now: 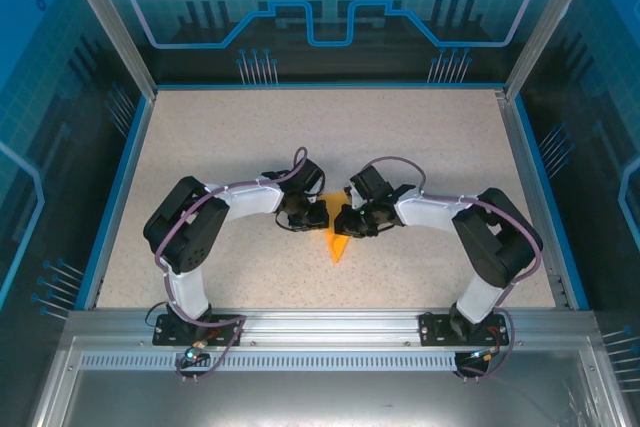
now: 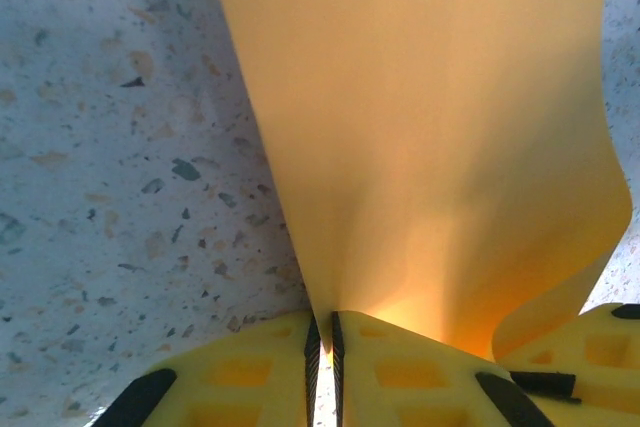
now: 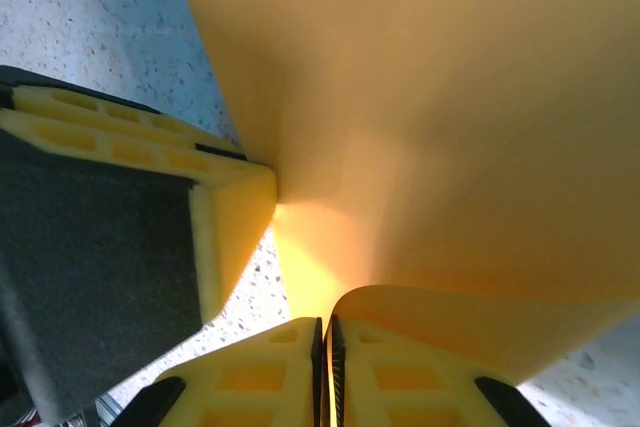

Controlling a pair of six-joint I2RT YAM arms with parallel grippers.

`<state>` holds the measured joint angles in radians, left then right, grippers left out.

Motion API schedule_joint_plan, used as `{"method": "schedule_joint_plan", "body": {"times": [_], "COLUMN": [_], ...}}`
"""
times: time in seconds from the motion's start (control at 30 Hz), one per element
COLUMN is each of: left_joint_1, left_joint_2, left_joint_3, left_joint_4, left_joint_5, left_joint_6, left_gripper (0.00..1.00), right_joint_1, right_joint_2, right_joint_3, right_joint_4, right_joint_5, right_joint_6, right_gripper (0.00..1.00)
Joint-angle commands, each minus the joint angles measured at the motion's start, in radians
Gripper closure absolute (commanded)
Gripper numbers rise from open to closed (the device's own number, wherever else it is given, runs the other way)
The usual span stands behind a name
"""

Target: Fold a paper plane with a square sheet of paper (pick it up from the middle)

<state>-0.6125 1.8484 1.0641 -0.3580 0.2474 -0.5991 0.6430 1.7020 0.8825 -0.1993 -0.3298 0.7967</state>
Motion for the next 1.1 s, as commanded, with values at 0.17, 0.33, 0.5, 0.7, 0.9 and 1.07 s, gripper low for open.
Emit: {"method": "schedule_joint_plan", "body": {"times": [0.17,0.33,0.5,0.7,0.9,1.07], "left_joint_1": [-0.005,-0.005,-0.004,-0.004,-0.004,-0.003], "left_joint_2": [-0.008,-0.016,-0.024,-0.035,-0.052,-0.069], "left_joint_3": [-0.027,-0.033,-0.036,-0.038,-0.044,-0.047], "left_joint_4": [0.003,0.002,-0.002,-0.002,-0.008,-0.01], "left_joint_5": [0.018,0.019,0.018,0.024,0.026,0.029], "left_joint_6": [0.008,0.007,0.005,0.001,-0.003,-0.005], "left_gripper": [0.85,0.84,0.84,0.84,0.83,0.81], "right_joint_1": [0.018,0.02,0.025,0.027,0.028,0.031], "right_joint_2": [0.046,0.067,0.072,0.081,0.092,0.104], "right_joint_3": [0.054,0.065,0.077,0.08,0.081,0.088], "right_joint_4": [0.012,-0.005,-0.034,-0.042,-0.043,-0.046], "right_joint_5": [-0.001,0.009,0.032,0.043,0.053,0.062], "right_joint_6": [0.018,0.013,0.007,0.008,0.012,0.012], "right_gripper": [0.86,0.86,0.86,0.85,0.84,0.83]}}
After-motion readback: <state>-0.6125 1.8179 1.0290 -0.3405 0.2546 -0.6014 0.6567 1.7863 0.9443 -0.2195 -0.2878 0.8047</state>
